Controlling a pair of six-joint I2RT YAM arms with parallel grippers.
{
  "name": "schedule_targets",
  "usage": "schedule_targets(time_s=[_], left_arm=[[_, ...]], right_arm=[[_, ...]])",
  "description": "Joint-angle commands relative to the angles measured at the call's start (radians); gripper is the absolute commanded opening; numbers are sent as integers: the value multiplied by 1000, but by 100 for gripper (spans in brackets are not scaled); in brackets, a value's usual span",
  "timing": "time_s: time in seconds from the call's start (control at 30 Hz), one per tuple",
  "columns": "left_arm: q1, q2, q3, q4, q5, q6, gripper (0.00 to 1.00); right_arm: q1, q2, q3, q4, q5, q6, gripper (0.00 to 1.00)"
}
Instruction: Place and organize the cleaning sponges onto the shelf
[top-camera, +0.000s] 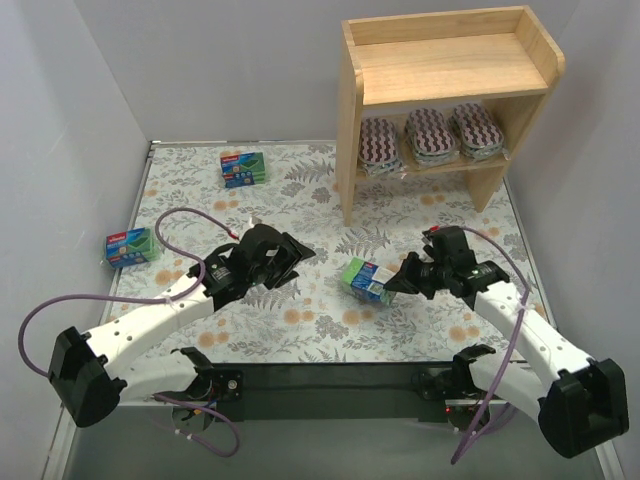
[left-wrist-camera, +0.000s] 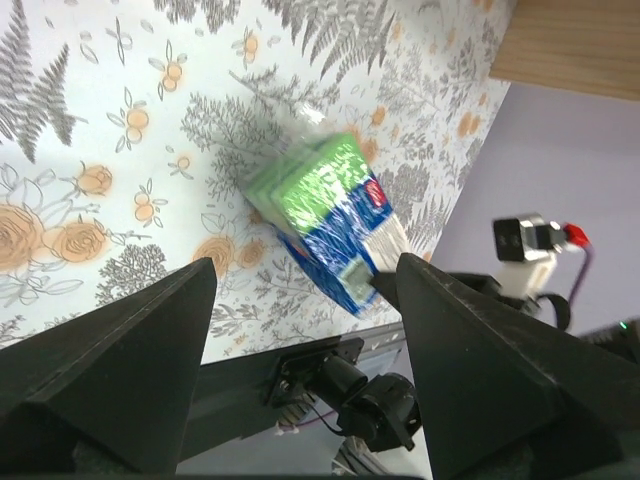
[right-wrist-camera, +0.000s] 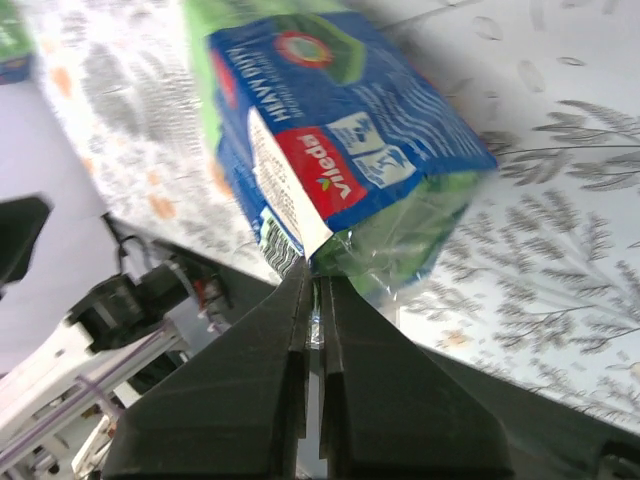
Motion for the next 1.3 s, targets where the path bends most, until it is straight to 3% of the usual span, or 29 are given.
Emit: schedule_targets(time_s=[0.0,0.23,0.47,0.57,0.6,0.67,0.9,1.27], left_arm=[[43,-51,87,-105,-69,80,67],[127,-80,173,-171,-95,181,67],[140,-85,199,-204,-92,212,66],[140,-97,193,-206,-83,212,65],[140,-100,193,-205,-82,213,65],[140,-106,201,-209,-82,216,65],[140,-123,213,-215,-85,218,65],[140,-152,205,-221,-85,209,65]], right_arm=[[-26,-106,140,-85,-84,0,1],[-120,-183,348,-103,-239,87,1],[-345,-105,663,-57,-460,151,1],[-393,-36,759,96,-515,240,1],[-423,-7,772,166,-529,344,1],[-443,21,804,366,-551,438,1],[-479,190,1018,478,-402,540,1],[-546,386,1214,374,-72,505,1]])
